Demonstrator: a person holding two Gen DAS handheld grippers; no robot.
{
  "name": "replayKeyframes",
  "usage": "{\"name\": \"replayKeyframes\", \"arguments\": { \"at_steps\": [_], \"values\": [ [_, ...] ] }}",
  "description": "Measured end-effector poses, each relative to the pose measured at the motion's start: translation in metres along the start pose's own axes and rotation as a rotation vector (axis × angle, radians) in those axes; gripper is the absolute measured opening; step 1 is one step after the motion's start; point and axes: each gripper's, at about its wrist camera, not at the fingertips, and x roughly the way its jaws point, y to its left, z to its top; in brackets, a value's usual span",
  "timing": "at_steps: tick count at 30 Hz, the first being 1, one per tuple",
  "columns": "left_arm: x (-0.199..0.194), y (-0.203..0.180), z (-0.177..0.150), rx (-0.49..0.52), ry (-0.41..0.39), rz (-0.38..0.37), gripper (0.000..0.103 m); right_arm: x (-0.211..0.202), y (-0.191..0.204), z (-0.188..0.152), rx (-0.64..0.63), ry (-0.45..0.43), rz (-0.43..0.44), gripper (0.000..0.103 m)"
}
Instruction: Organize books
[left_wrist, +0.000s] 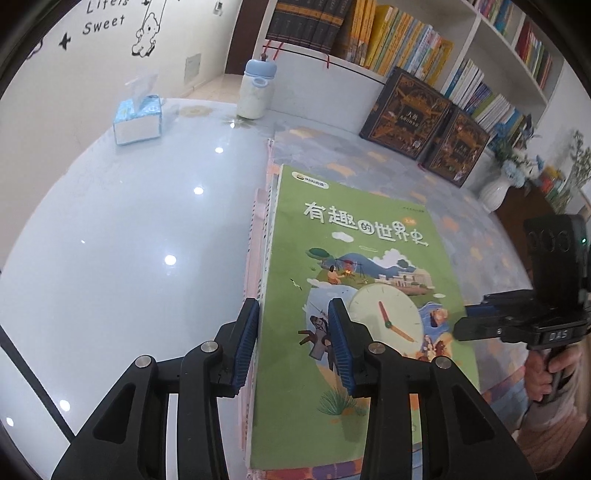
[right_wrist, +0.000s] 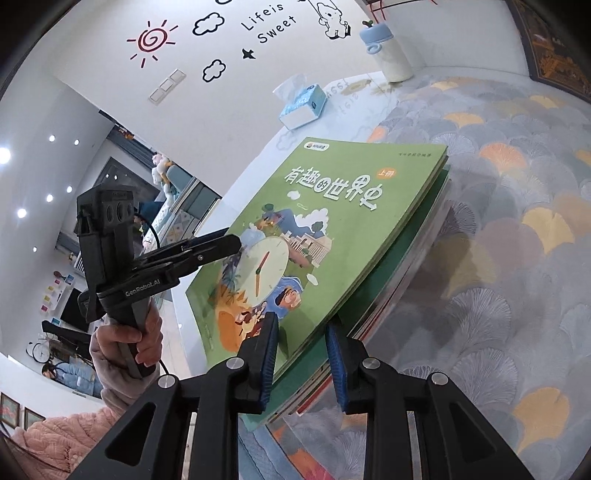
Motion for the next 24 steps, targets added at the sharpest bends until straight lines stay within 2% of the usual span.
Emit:
{"name": "replayKeyframes", "arguments": {
  "at_steps": [8, 19, 22, 24],
  "values": [
    [0.000, -0.009, -0.001, 0.026, -0.005, 0.064, 0.038, 0.004, -0.005, 0.003, 0.034, -0.008, 0.017, 0.026],
    [-0.003, -0.024, -0.003, 0.055, -0.003, 0.151, 0.043, 0.007, -0.003, 0.003, 0.059, -0.008, -0.021, 0.029],
    [-0.010, -0.024, -0.004, 0.041, -0.016, 0.167, 0.043, 0.008, -0.001, 0.005, 0.075, 0.002, -0.015, 0.039],
    [-0.020, -0.022, -0.004, 0.020, -0.045, 0.200, 0.043, 0.009, -0.001, 0.008, 0.100, 0.014, 0.002, 0.056]
  ]
}}
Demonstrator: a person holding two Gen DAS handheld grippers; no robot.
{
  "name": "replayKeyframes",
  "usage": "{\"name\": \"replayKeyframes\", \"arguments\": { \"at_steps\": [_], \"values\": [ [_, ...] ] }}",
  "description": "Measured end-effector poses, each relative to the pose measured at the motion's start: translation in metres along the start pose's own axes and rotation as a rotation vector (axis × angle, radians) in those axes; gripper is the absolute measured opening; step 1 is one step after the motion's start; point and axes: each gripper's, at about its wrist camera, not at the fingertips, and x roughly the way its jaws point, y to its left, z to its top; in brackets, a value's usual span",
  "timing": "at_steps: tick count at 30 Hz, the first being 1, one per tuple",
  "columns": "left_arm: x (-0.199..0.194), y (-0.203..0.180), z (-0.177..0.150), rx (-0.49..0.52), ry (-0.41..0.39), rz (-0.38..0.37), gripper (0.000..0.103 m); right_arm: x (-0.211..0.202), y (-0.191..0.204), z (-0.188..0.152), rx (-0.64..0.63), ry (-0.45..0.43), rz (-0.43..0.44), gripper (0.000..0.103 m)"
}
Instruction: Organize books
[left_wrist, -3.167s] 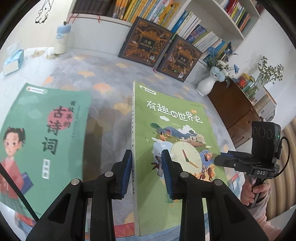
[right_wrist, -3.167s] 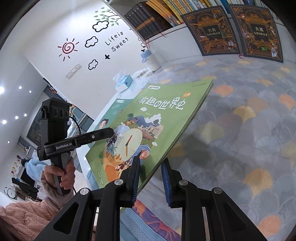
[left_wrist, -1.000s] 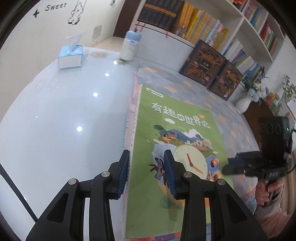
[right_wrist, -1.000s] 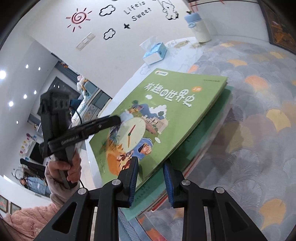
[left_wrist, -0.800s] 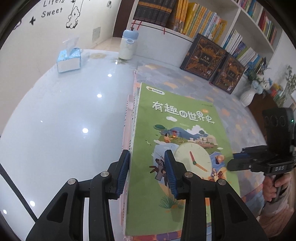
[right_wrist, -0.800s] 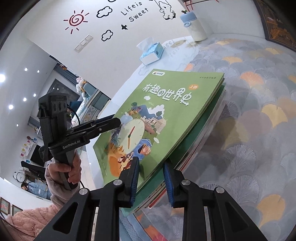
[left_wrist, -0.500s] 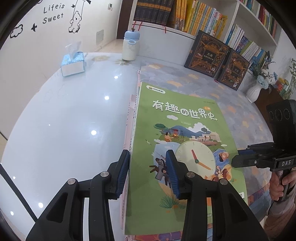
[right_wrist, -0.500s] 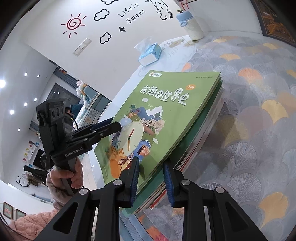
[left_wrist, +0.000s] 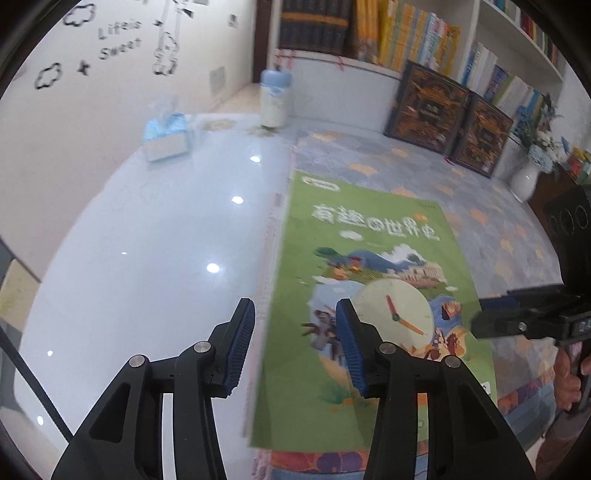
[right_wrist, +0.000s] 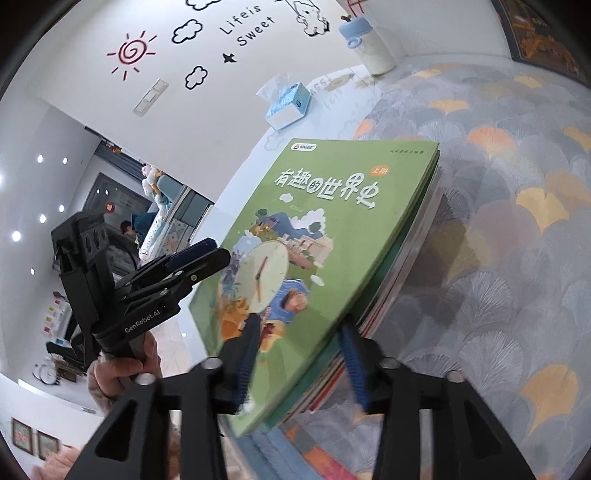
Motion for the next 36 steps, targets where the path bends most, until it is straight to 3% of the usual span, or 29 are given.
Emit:
{"name": "replayKeyframes", "arguments": {
  "at_steps": [2, 4, 6, 9, 11, 14, 18, 21, 23, 28, 36],
  "values": [
    [-0.012, 0.004, 0.000, -0.043, -0.030, 0.013, 0.043, -0.001, 0.004, 0.002, 0.004, 0.006, -0.019, 0.071],
    [-0.022, 0.004, 0.000, -0.073, -0.048, 0.007, 0.048, -0.006, 0.016, 0.004, -0.034, -0.002, -0.035, 0.071],
    [-0.034, -0.004, -0.001, -0.094, -0.069, -0.001, 0.086, -0.015, 0.028, 0.006, -0.057, -0.008, -0.047, 0.079],
    [-0.047, -0.025, 0.001, -0.086, -0.096, 0.016, 0.096, -0.039, 0.043, 0.002, -0.096, -0.041, -0.147, 0.101],
    [-0.052, -0.042, 0.003, -0.073, -0.109, 0.014, 0.101, -0.061, 0.048, -0.009, -0.130, -0.078, -0.256, 0.101],
    [-0.055, -0.073, 0.002, -0.047, -0.107, -0.006, 0.102, -0.090, 0.048, -0.024, -0.133, -0.141, -0.367, 0.101],
    [-0.050, -0.113, -0.005, -0.045, -0.101, -0.060, 0.102, -0.135, 0.043, -0.053, -0.076, -0.289, -0.435, 0.103],
    [-0.047, -0.145, -0.011, 0.015, -0.097, -0.050, 0.102, -0.161, 0.034, -0.078, -0.051, -0.396, -0.579, 0.103],
    [-0.043, -0.169, -0.014, 0.084, -0.082, -0.054, 0.102, -0.173, 0.023, -0.090, 0.007, -0.440, -0.622, 0.103],
    [-0.040, -0.202, -0.019, 0.130, -0.071, -0.112, 0.102, -0.196, -0.003, -0.112, 0.120, -0.456, -0.711, 0.103],
    [-0.035, -0.217, -0.016, 0.141, -0.084, -0.099, 0.102, -0.194, -0.004, -0.117, 0.051, -0.385, -0.805, 0.103]
  ]
}}
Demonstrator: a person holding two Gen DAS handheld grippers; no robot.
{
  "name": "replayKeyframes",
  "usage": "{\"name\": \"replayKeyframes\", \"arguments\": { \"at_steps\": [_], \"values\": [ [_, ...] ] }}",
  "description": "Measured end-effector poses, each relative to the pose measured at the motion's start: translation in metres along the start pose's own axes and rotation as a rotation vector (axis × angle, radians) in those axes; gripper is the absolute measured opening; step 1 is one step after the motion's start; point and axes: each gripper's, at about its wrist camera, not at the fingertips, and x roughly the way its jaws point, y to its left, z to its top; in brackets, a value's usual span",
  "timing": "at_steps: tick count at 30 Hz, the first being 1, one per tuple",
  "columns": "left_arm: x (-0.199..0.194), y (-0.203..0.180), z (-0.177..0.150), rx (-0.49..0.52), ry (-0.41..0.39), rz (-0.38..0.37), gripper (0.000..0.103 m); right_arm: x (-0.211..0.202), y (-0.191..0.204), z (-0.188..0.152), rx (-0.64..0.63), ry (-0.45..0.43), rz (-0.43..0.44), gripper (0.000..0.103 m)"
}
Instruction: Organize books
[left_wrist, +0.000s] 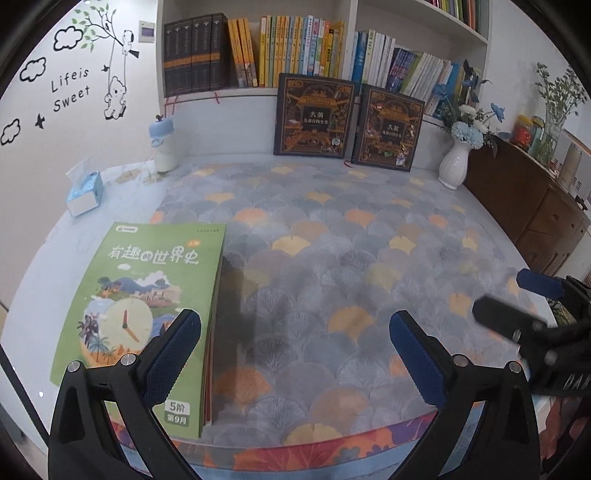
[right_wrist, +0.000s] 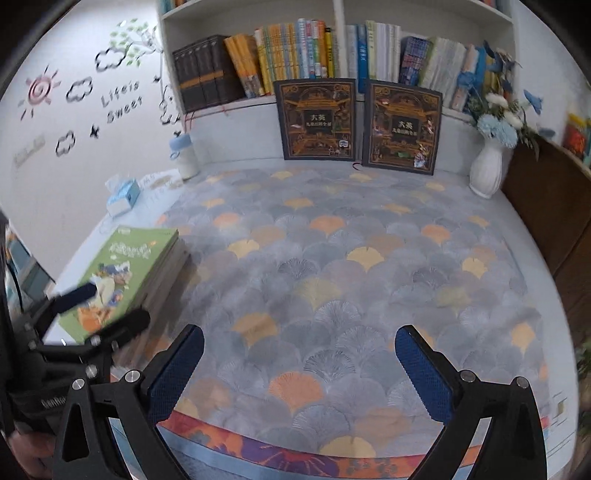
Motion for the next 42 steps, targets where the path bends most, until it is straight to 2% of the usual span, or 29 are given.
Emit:
{"name": "replayKeyframes", "arguments": {
  "at_steps": [3, 5, 9, 20, 26, 42],
  "values": [
    [0.003, -0.004, 0.006, 0.007, 0.006, 0.023, 0.102, 0.005, 0.011, 0.003, -0.081, 0.029, -0.039, 0.103],
    [0.004, -0.006, 0.009, 0.015, 0.009, 0.031, 0.102, 0.008, 0.015, 0.005, -0.107, 0.039, -0.018, 0.103],
    [0.003, -0.003, 0.013, 0.005, -0.002, 0.051, 0.102, 0.014, 0.012, 0.011, -0.089, 0.036, 0.041, 0.103],
    [0.017, 0.003, 0.016, -0.018, 0.034, 0.021, 0.102, 0.036, 0.001, 0.020, -0.049, 0.070, 0.020, 0.103],
    [0.023, 0.007, 0.018, -0.044, 0.047, -0.010, 0.102, 0.034, 0.005, 0.020, -0.053, 0.056, 0.002, 0.103],
    [0.018, 0.007, 0.011, -0.045, 0.045, -0.007, 0.102, 0.029, 0.011, 0.017, -0.057, 0.051, 0.020, 0.103]
  ]
}}
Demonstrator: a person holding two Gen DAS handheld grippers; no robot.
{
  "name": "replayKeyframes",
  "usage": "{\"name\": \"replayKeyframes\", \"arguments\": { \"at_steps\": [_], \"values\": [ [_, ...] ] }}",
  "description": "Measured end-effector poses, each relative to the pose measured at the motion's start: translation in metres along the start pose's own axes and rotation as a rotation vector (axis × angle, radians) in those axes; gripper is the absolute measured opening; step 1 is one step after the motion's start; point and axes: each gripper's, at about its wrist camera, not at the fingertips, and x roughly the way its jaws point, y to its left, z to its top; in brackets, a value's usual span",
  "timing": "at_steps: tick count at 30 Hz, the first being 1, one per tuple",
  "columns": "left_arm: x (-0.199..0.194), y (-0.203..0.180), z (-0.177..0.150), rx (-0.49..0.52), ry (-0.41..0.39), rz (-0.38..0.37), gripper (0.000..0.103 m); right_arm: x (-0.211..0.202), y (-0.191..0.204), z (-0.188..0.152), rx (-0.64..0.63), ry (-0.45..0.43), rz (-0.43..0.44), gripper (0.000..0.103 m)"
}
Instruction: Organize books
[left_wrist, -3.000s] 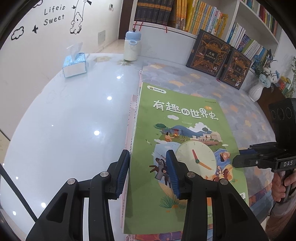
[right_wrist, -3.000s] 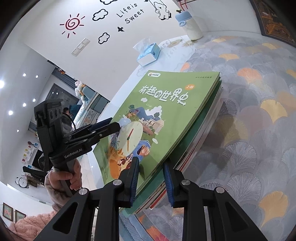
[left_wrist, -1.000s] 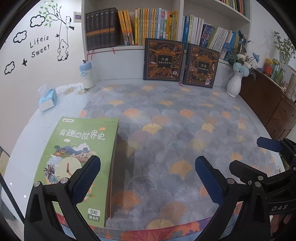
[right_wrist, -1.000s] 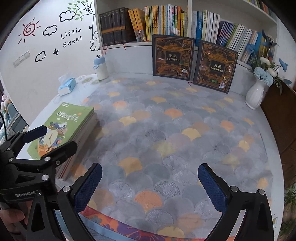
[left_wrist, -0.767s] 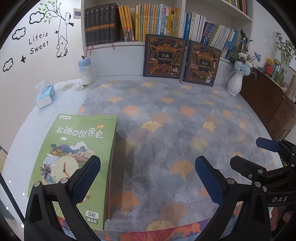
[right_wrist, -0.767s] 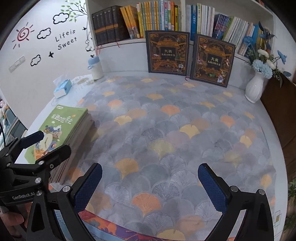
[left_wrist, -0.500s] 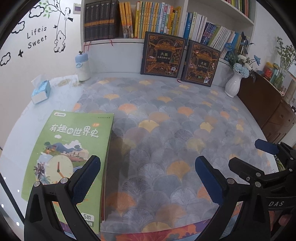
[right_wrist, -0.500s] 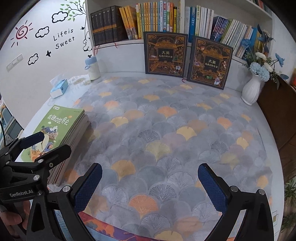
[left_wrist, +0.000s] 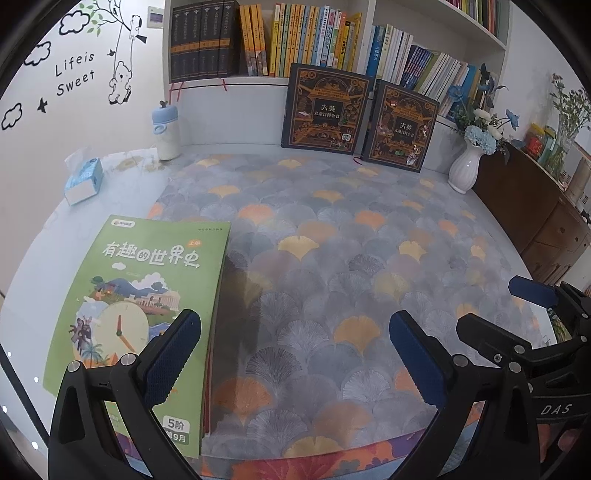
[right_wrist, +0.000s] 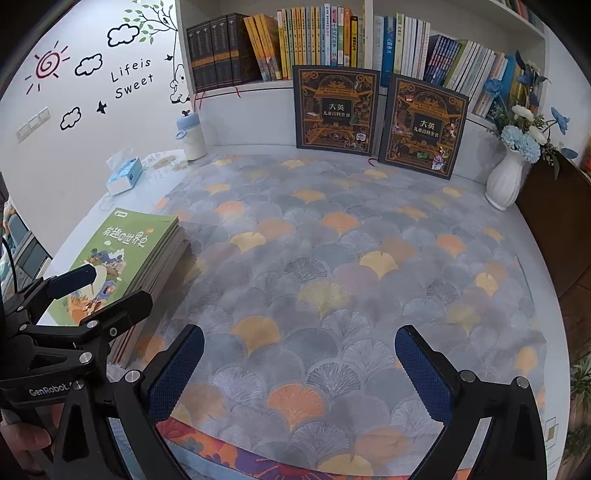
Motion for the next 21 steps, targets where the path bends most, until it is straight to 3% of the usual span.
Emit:
{"name": "replayKeyframes", "arguments": {
  "at_steps": [21],
  "values": [
    [-0.0043, -0.0048, -0.0021, 0.013, -0.020, 0.033, 0.102, -0.0011, 0.0002, -0.0079, 0.014, 0.013, 0.035, 0.103]
  ]
}}
